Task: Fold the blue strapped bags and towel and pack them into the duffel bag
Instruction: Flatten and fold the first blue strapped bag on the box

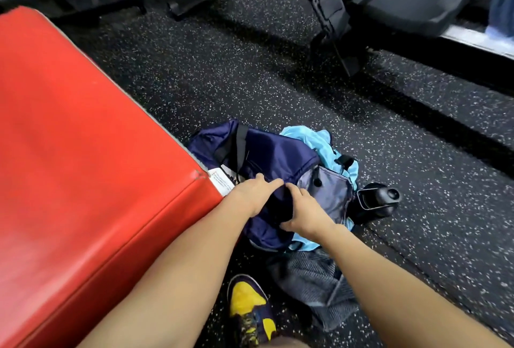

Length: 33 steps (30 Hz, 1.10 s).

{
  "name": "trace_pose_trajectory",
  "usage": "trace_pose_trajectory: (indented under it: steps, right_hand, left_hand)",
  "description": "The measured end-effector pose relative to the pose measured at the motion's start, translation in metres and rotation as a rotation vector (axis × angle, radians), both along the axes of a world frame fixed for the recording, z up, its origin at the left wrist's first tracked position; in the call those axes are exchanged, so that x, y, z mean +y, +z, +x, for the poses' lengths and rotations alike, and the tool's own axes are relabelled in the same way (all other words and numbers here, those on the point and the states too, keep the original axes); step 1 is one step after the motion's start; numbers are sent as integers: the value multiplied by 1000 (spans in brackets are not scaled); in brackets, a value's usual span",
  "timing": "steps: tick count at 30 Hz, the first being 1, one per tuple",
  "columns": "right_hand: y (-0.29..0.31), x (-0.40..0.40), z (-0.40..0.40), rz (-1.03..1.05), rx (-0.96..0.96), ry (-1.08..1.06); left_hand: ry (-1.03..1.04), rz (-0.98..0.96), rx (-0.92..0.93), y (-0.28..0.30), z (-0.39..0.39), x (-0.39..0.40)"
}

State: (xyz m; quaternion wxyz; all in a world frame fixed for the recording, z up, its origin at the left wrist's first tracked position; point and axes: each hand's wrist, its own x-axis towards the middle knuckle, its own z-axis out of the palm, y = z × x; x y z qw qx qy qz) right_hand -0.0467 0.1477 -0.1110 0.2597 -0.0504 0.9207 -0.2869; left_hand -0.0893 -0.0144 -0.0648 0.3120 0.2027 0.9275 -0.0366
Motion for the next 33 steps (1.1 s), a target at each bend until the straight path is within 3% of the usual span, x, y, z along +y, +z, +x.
trace_pose_trajectory:
  steps: [14, 17, 20, 27, 33]
  right_hand:
    - [43, 28, 0, -161, 147, -199]
    - [57, 41, -4, -184, 202, -250]
    - [72, 49, -9, -242, 259, -284]
    - [102, 56, -19, -420, 267, -334]
    - [188, 69, -28, -578, 360, -312]
  left_hand:
    - [190, 324, 49, 28, -7, 4]
    - [174, 396, 107, 41, -5, 7]
    - [93, 335, 126, 46, -2, 8]
    - [199, 427, 340, 64, -14, 13]
    - [318, 555, 492, 135, -23, 18]
